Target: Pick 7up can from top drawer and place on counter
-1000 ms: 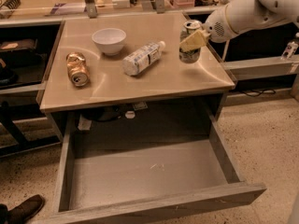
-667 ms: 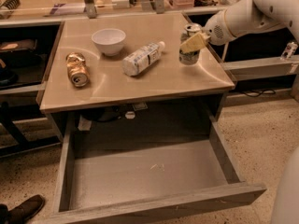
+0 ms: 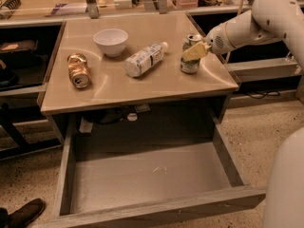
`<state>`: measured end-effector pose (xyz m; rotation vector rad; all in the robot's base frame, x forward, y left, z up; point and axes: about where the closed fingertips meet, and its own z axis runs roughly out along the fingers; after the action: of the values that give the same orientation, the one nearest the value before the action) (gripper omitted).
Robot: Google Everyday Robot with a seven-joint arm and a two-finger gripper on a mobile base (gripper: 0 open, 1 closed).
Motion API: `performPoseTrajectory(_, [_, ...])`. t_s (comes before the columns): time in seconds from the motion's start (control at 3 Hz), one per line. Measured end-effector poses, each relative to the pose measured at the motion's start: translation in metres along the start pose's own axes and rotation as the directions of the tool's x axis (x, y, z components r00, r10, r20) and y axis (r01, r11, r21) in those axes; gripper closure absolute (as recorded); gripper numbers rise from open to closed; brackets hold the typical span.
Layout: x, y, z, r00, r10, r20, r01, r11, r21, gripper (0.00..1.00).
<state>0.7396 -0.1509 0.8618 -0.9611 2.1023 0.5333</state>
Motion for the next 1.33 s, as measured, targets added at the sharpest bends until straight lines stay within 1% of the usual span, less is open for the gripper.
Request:
performPoseTrajectory(0.33, [0.0021, -0.0001, 0.0036, 1.0, 0.01, 0.0, -0.01, 0.9999, -0.012, 1.0])
performPoseTrajectory(0.67, [0.0021, -0.0001, 0.0036, 1.0, 0.01, 0.0, -0.01, 0.9999, -0.012, 0.82])
performPoseTrajectory(1.33, [0.0021, 0.0, 0.0038, 1.0, 0.01, 0.0, -0.01, 0.9999, -0.012, 0.35])
